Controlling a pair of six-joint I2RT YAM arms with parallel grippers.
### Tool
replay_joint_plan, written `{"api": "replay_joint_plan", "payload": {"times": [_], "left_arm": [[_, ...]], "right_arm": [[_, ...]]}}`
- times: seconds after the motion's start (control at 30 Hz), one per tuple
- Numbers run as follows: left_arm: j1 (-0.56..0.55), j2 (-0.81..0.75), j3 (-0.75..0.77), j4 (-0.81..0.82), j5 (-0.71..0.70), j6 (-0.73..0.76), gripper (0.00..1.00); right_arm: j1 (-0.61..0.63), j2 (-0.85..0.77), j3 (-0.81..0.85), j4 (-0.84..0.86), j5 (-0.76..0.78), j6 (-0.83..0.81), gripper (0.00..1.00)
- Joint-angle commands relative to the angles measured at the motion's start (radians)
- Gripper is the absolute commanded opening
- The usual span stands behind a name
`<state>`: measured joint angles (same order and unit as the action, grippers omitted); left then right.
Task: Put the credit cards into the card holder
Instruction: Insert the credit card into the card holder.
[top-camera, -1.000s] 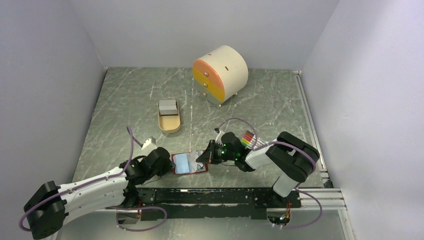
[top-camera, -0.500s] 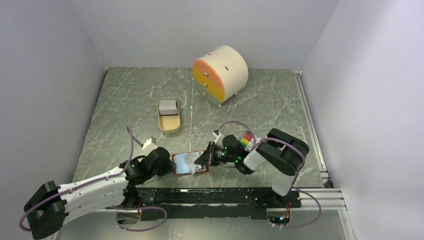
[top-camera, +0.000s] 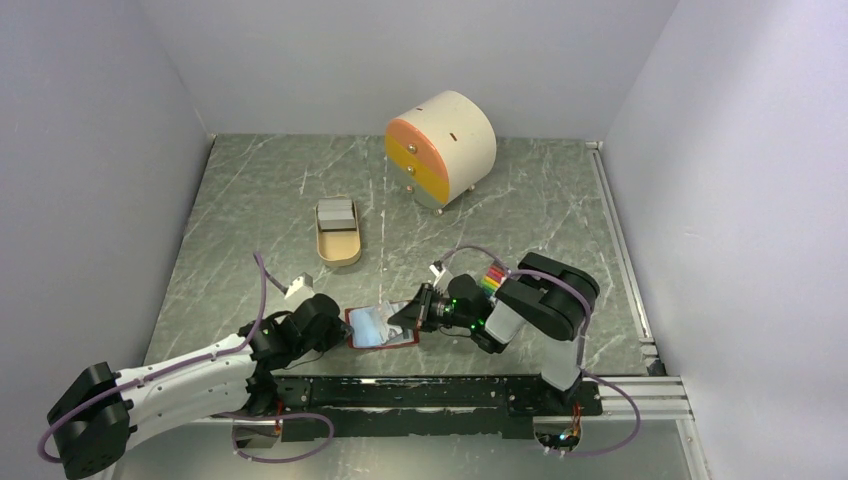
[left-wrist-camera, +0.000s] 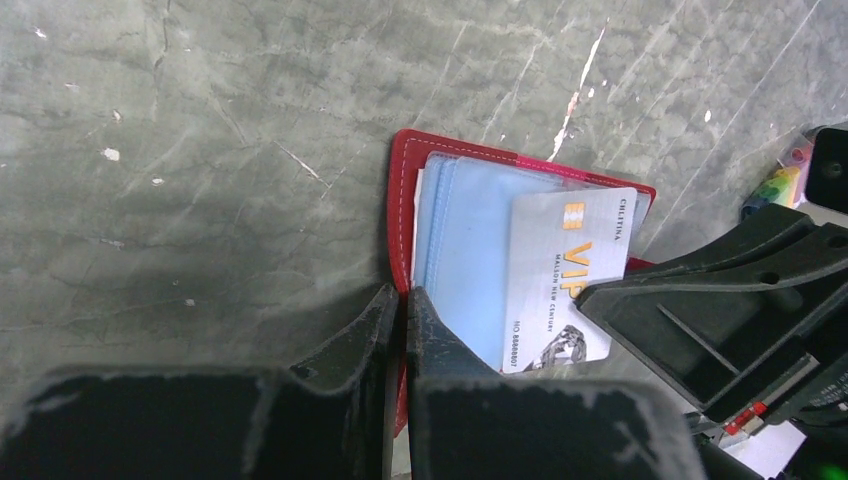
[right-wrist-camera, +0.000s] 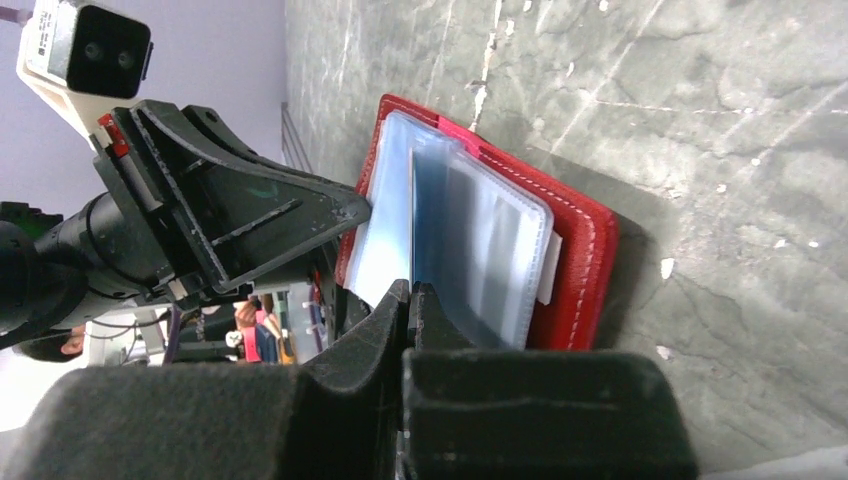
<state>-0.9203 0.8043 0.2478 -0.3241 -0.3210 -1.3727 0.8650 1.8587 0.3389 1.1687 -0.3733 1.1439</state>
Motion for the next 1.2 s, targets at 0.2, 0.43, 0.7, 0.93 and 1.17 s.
{"api": "replay_joint_plan", "payload": {"times": [0.2, 0.43, 0.7, 0.93, 1.17], "left_arm": [[-0.009, 0.001, -0.01, 0.052, 0.036, 0.006, 0.09], [-0.013, 0.031, -0.01, 0.085, 0.049, 0.013, 0.09], [-0.015, 0.054, -0.013, 0.109, 0.048, 0.013, 0.09], [-0.018, 0.063, -0.007, 0.106, 0.044, 0.012, 0.09], [-0.017, 0.06, -0.016, 0.118, 0.043, 0.013, 0.09]], "right_arm": [[-0.002, 0.094, -0.038, 0.223, 0.054, 0.084, 0.0], [0.009, 0.054, -0.052, 0.187, 0.101, 0.088, 0.0], [0.054, 0.068, -0.021, 0.166, 0.122, 0.119, 0.01], [0.061, -0.093, 0.011, -0.217, 0.175, -0.023, 0.2], [0.068, -0.286, 0.108, -0.687, 0.31, -0.199, 0.34]]}}
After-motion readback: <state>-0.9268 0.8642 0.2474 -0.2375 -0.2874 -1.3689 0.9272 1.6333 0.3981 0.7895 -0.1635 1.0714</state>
